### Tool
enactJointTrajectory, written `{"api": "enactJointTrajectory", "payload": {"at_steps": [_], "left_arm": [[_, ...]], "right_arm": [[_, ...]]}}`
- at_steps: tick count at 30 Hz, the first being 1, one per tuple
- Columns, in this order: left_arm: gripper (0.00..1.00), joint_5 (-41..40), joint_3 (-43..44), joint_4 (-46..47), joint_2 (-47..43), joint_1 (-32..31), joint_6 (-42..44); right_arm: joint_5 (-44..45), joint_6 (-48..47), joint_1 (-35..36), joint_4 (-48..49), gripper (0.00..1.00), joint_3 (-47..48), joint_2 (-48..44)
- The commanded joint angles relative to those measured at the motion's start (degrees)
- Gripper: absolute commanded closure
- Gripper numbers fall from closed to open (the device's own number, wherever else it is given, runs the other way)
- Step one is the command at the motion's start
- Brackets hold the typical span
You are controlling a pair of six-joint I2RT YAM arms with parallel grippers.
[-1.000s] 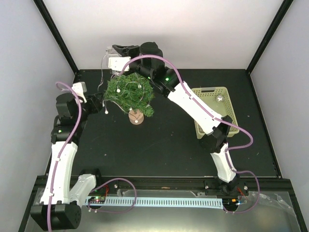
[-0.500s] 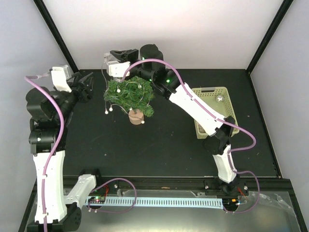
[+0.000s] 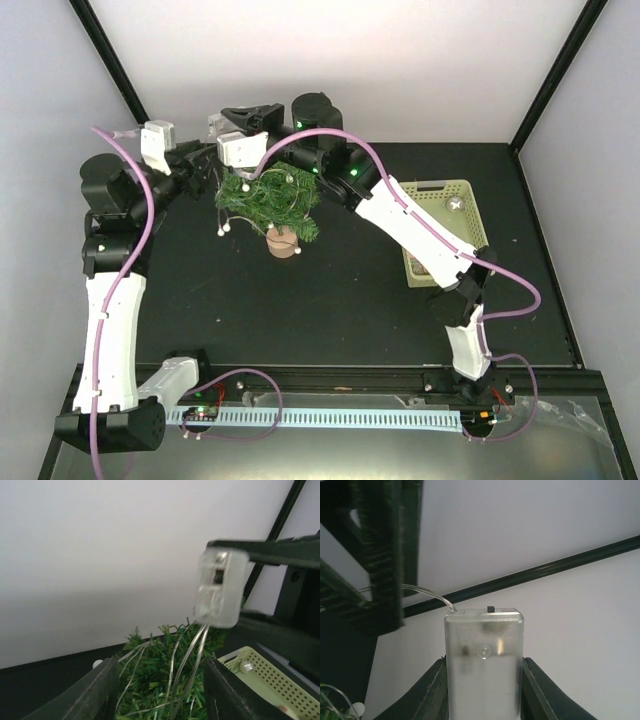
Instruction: Decorate the small christmas tree
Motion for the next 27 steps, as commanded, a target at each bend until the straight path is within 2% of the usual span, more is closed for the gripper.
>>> {"api": "enactJointTrajectory", "payload": {"at_steps": [1,2,4,6,10,14,17,22,27], "left_arm": [[0.56,5.1,-1.3,6.8,-0.1,0.2,0.3],[0.62,6.0,-2.3,8.6,-0.4,0.2,-0.5],[0.83,7.2,-3.5,10.4,-0.8,0.3,-1.0],[0.98,4.5,-3.3,8.9,-1.0,0.5,-1.0],[0.98,-3.5,-1.1,3.6,0.1,2.5,-2.0],[0.98,-4.4,0.3,-0.2,0.6,6.5,-6.9],[0.98,-4.7,-2.4,-1.8,-1.5,6.6,-10.6],[0.98,-7.8,-6.6,-4.2,-2.6,8.4,-12.2],[0.99,-15.3,-8.4,-6.1,-4.3,10.6,-11.5]], "right_arm": [[-0.2,-0.7,0.6,-0.6,0.72,-1.2,-2.4],[-0.1,-0.7,0.6,-0.7,0.72,-1.4,-2.4],[-0.1,-0.6,0.6,-0.8,0.72,-1.6,-2.5],[0.2,-0.2,0.6,-1.0,0.7,-1.7,-2.6],[0.9,1.6,0.6,-3.0,0.61,-2.1,-3.4],[2.1,3.8,0.6,-4.2,0.46,-6.5,-6.7],[2.3,5.8,0.6,-3.5,0.36,-12.2,-11.0],[0.3,10.3,0.6,-0.2,0.28,-23.3,-19.2],[-2.0,13.7,0.5,2.8,0.2,-32.9,-26.7]]}}
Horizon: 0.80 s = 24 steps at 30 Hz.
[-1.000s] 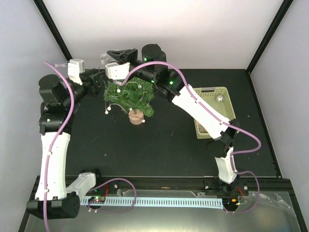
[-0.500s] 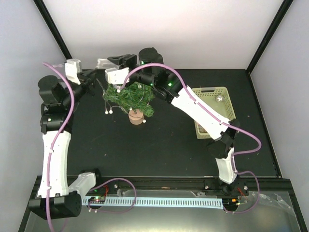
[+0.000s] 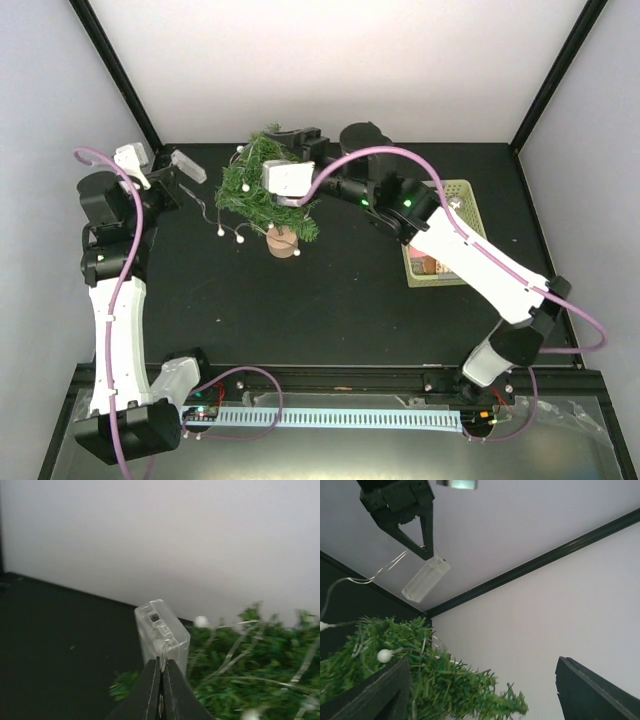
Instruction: Decorate the small christmas tree
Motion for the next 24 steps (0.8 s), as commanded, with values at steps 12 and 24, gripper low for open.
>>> {"api": "enactJointTrajectory", "payload": {"at_steps": [12,24], "left_arm": [[0.99,-17.3,-10.6,1.2,-2.3,4.9,0.7],[0.98,-23.0,-19.2,4.0,-1.4,7.1,1.2]], "right_arm": [[0.8,9.3,0.1,12.4,0.19,-24.9,-20.3],[1.4,10.1,0.0,13.6,0.19,-29.5,-24.8]]}}
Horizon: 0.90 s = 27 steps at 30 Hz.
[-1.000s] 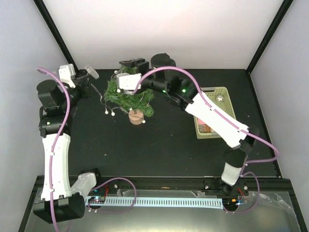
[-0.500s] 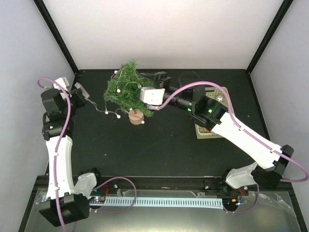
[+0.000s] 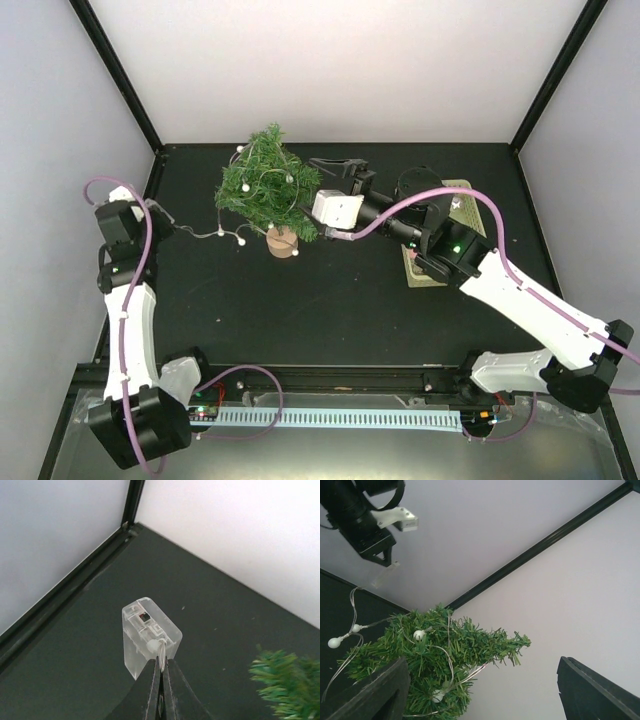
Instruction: Decorate the small christmas tree
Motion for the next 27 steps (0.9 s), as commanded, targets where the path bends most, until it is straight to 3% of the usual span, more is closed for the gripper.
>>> {"api": "enactJointTrajectory", "payload": {"at_steps": [1,8,27], "left_arm": [[0.98,-4.8,-4.1,3.2,0.4,0.7,0.8],[0.98,-5.9,-9.0,6.4,-0.1,3.1,-0.7],[0.98,-5.1,-5.1,5.2,5.6,5.0,1.8]], "right_arm": [[1.3,1.1,0.0,2.5,0.19,-1.0,-1.6],[2.0,1.1,-0.6,2.6,0.19,-2.4,-2.3],[1.5,0.8,-1.7,3.1,0.18,-4.3,-4.0]]}}
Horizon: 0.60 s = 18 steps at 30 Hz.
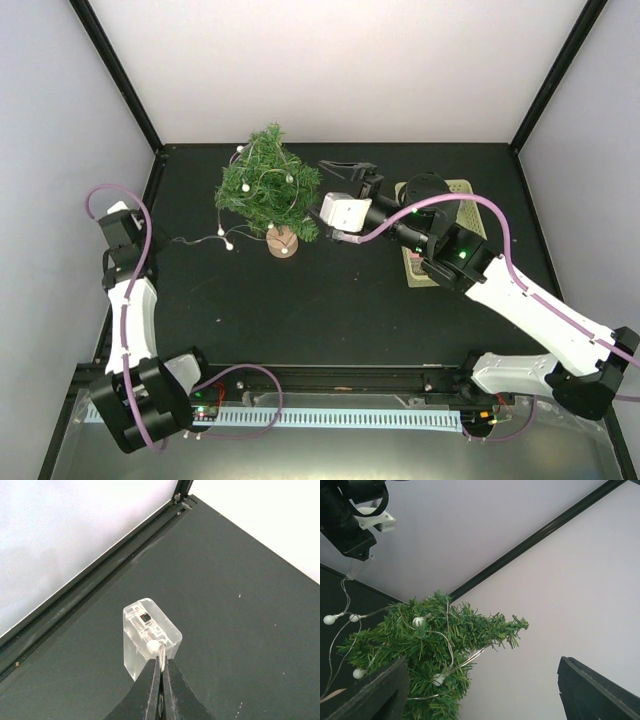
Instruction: Decorate the small christmas tree
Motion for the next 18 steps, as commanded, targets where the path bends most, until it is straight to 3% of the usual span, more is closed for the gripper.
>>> {"api": "enactJointTrajectory", "payload": {"at_steps": [1,7,15,18], "left_arm": [[0.98,-0.1,2.8,-0.1,1.8,0.4,1.7],[0.99,-0.7,-0.5,2.8,2.2,0.8,1.9],[0.98,12.1,-1.0,15.6,6.5,0.0,5.5],[0.98,10.5,2.7,11.7,10.0,-0.9,8.1]], "right_arm": [[0.5,0.4,-0.7,1.9,0.18,-0.9,-1.2],[0.3,0.3,-0.9,1.9,0.18,-1.4,-0.9],[0.1,0.2,-1.2,2.9,0.18,-2.0,-2.1],[0.2,0.2,-1.2,2.8,0.18,-1.8,-2.0]]}}
